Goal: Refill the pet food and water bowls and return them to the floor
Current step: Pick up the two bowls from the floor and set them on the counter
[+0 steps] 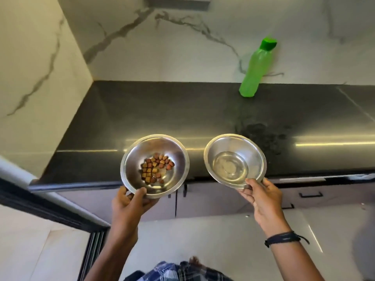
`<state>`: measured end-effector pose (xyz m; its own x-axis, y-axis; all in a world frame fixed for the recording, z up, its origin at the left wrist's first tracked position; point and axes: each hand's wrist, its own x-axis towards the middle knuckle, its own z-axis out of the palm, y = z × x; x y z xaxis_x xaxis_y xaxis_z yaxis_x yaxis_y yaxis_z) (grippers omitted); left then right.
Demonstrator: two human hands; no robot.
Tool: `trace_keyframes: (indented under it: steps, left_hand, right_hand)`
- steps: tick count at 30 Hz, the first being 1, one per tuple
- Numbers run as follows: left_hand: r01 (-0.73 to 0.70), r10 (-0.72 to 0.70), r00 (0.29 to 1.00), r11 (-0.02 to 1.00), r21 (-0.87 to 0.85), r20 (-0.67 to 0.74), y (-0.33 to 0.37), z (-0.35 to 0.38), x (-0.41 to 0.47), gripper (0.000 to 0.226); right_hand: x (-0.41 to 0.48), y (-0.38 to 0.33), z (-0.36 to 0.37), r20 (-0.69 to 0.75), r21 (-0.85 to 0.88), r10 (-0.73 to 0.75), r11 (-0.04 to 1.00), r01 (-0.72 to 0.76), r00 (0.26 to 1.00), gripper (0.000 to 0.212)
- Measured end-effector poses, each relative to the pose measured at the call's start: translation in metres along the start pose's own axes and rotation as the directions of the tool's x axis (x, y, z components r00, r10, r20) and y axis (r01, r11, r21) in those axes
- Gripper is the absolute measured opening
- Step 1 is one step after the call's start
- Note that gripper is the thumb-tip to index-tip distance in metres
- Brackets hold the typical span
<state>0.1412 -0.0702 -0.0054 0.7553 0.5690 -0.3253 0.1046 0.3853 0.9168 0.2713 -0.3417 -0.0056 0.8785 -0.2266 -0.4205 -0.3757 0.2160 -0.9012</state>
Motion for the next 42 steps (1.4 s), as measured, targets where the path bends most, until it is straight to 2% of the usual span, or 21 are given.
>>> trace_keyframes:
  steps: [3, 6, 13, 18, 26, 36, 42]
  left_hand:
    - [0.006, -0.006, 1.0, 1.0, 0.023, 0.022, -0.001, 0.033, 0.016, 0.028]
    - [0.015, -0.017, 0.999, 0.998, 0.061, 0.039, -0.005, 0.062, 0.038, 0.022]
    - [0.098, -0.118, 0.986, 0.982, 0.164, 0.115, -0.022, 0.125, 0.099, 0.025]
    - [0.137, -0.157, 0.981, 0.978, 0.161, 0.119, -0.03, 0.164, 0.133, 0.025]
    - [0.147, -0.181, 0.971, 0.967, 0.21, 0.154, -0.034, 0.197, 0.159, 0.034]
    - [0.2, -0.233, 0.953, 0.964, 0.177, 0.196, -0.031, 0.211, 0.172, 0.037]
    - [0.218, -0.244, 0.951, 0.965, 0.144, 0.189, -0.031, 0.206, 0.175, 0.039]
  right_hand:
    - [0.039, -0.019, -0.013, -0.044, 0.008, -0.021, 1.0, 0.022, 0.999, 0.015]
    - [0.072, -0.035, -0.018, -0.091, 0.037, -0.024, 0.999, 0.027, 0.996, 0.015]
    - [0.126, -0.057, -0.012, -0.139, 0.159, 0.024, 0.987, -0.001, 0.99, 0.015]
    - [0.147, -0.056, 0.0, -0.149, 0.178, 0.061, 0.983, -0.034, 0.987, 0.037]
    - [0.156, -0.057, 0.017, -0.145, 0.243, 0.121, 0.967, -0.083, 0.982, 0.04]
    - [0.158, -0.058, 0.021, -0.112, 0.3, 0.148, 0.948, -0.108, 0.983, 0.05]
    - [0.157, -0.056, 0.023, -0.074, 0.265, 0.138, 0.957, -0.114, 0.988, 0.053]
